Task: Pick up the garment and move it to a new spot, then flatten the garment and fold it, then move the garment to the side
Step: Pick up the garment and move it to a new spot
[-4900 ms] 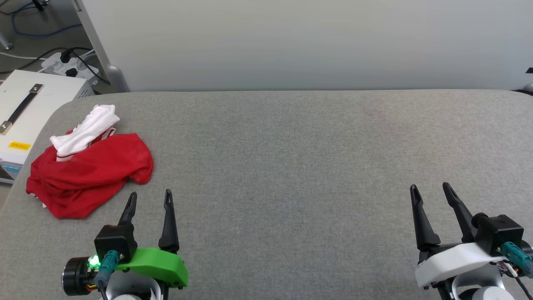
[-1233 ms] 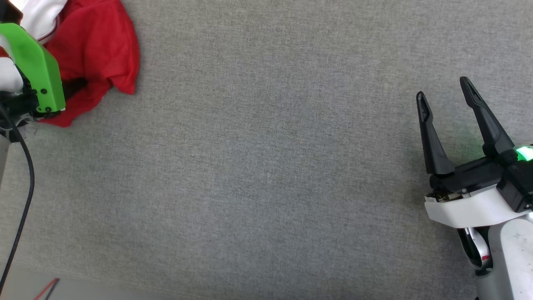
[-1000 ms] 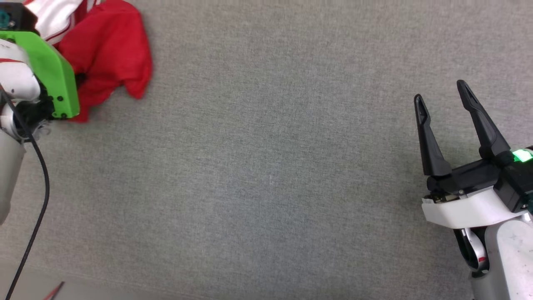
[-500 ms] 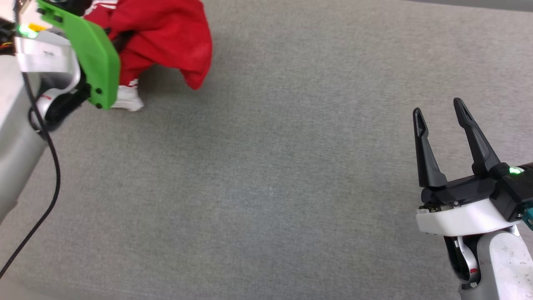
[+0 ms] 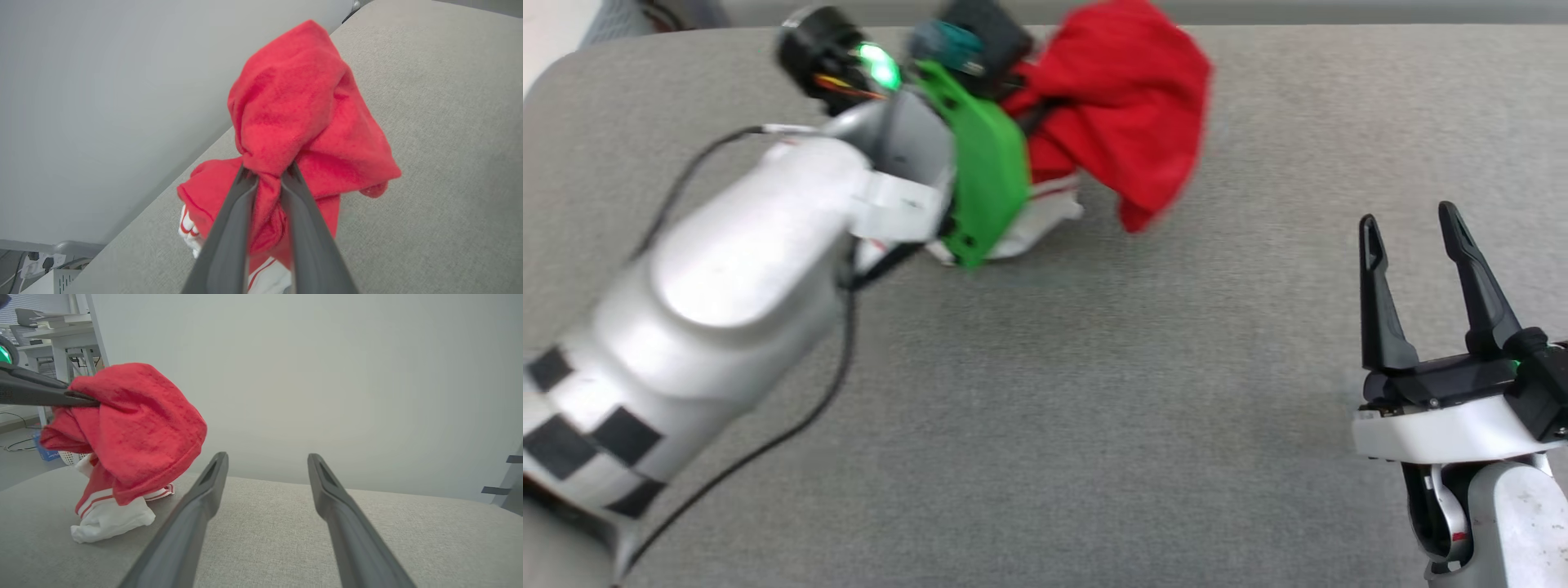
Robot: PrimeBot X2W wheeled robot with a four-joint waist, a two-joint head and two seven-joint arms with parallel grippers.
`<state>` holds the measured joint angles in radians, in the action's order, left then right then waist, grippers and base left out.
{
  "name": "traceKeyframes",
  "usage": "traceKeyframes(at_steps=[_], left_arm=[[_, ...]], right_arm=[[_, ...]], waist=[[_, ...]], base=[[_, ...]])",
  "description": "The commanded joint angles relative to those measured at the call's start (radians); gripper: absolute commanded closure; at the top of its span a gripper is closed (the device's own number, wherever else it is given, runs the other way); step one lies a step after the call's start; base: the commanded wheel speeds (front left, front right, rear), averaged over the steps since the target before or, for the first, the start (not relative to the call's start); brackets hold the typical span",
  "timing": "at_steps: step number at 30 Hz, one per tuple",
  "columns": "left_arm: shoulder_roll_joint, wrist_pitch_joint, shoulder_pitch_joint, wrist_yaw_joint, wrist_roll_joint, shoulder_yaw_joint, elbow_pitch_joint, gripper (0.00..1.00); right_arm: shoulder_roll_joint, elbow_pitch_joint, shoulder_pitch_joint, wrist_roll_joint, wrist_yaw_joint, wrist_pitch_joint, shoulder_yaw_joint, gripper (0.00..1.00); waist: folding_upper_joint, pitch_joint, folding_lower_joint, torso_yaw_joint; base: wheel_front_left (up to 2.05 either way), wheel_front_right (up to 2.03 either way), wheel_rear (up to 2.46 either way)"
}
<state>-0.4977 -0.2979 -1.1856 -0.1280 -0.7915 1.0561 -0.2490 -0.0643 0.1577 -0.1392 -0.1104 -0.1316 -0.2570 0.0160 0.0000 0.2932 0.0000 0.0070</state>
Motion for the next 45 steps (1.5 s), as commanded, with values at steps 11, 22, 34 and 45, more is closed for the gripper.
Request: traceKeyframes(at_steps=[11, 22, 34, 45], left_arm=[[0.258, 0.089, 0.043, -0.003, 0.005, 0.204, -0.056, 1.00], [0.332, -0.067, 0.339, -0.003, 0.172, 0.224, -0.050, 1.00], [0.352, 0.179, 0.324, -0.003, 0.168, 0.219, -0.094, 0.00], [0.306, 0.485, 0.341, 0.135, 0.182, 0.060, -0.115, 0.00]], right_arm=[[0.013, 0.019, 0.024, 0.008, 0.001, -0.005, -0.061, 0.00], [0.014, 0.019, -0.007, -0.002, 0.001, -0.005, -0.070, 0.00], [0.014, -0.004, 0.011, 0.010, 0.001, -0.005, -0.079, 0.00], [0.014, -0.015, 0.074, 0.018, 0.001, -0.005, -0.078, 0.00]], waist=[[0.0000, 0.031, 0.0000, -0.121], [0.0000, 0.101, 0.0000, -0.142], [0.0000, 0.037, 0.0000, -0.099], [0.0000, -0.098, 0.0000, -0.034]], base=[[0.00, 0.00, 0.00], [0.00, 0.00, 0.00], [0.00, 0.00, 0.00], [0.00, 0.00, 0.00]])
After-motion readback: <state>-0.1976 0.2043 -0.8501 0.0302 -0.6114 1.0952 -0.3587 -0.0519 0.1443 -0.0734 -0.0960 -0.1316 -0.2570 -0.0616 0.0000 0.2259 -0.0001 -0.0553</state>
